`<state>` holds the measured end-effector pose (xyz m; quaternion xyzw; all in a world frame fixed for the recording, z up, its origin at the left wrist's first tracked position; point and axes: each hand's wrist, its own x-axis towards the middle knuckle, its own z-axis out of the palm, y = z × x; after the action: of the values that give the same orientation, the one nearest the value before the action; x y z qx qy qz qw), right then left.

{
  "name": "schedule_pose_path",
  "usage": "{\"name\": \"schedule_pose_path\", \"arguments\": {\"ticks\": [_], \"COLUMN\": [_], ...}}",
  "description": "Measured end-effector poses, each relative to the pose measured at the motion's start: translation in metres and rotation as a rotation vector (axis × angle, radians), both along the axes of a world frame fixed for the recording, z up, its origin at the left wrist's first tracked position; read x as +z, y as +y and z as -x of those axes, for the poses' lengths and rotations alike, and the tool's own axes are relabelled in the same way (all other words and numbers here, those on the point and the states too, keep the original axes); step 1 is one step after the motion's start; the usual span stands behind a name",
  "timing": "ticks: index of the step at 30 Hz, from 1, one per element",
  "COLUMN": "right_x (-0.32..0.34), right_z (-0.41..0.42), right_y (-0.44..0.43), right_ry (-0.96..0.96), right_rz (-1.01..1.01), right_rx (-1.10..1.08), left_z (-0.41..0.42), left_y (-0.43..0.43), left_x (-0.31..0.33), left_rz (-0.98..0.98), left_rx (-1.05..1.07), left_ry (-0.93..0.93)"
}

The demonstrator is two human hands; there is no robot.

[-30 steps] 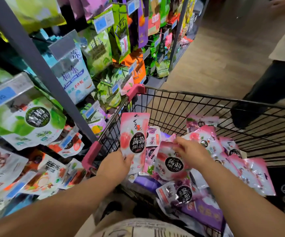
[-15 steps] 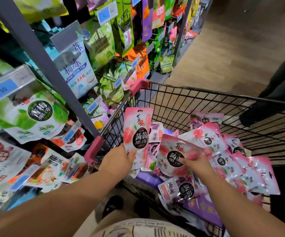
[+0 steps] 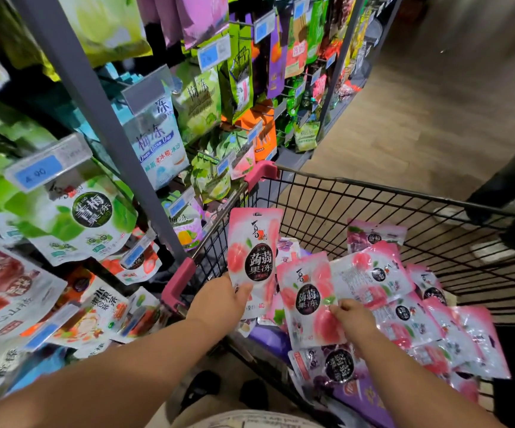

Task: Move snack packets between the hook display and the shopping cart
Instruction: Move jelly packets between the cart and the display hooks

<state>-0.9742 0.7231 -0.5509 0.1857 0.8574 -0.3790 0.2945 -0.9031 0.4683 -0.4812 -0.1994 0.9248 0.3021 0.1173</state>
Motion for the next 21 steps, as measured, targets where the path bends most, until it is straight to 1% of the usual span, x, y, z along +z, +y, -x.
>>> {"name": "schedule_pose_path", "arguments": {"ticks": [2, 5, 8, 10, 14, 17, 21], "right_x": [0.005, 0.024, 0.055, 0.083, 0.133, 0.166, 0.212], "right_z": [-0.001, 0.0, 0.01, 0.02, 0.036, 0.038, 0.031], "right_y": [-0.005, -0.011, -0.021, -0.033, -0.061, -0.087, -0.13], "right_ry": [0.034, 0.126, 0.226, 0.314, 0.47, 0.503, 0.636], "right_rz": [0.012, 0.139, 0.244, 0.323, 0.501, 0.599, 0.614], "right_rx": [-0.019, -0.1, -0.16, -0.192, -0.222, -0.151, -0.006], "left_z": [0.0, 0.001, -0.001, -0.003, -0.002, -0.003, -0.01], "left_y": [0.0, -0.001, -0.002, -0.004, -0.016, -0.03, -0.048], "left_x": [0.003, 0.009, 0.018, 0.029, 0.061, 0.098, 0.152], "left_rz": [-0.018, -0.088, -0.241, -0.351, -0.402, -0.493, -0.579], "left_rx": [0.016, 0.058, 0.131, 0.184, 0.233, 0.279, 0.356], "left_ry": [-0.014, -0.027, -0.033, 0.006, 0.14, 0.221, 0.336]}}
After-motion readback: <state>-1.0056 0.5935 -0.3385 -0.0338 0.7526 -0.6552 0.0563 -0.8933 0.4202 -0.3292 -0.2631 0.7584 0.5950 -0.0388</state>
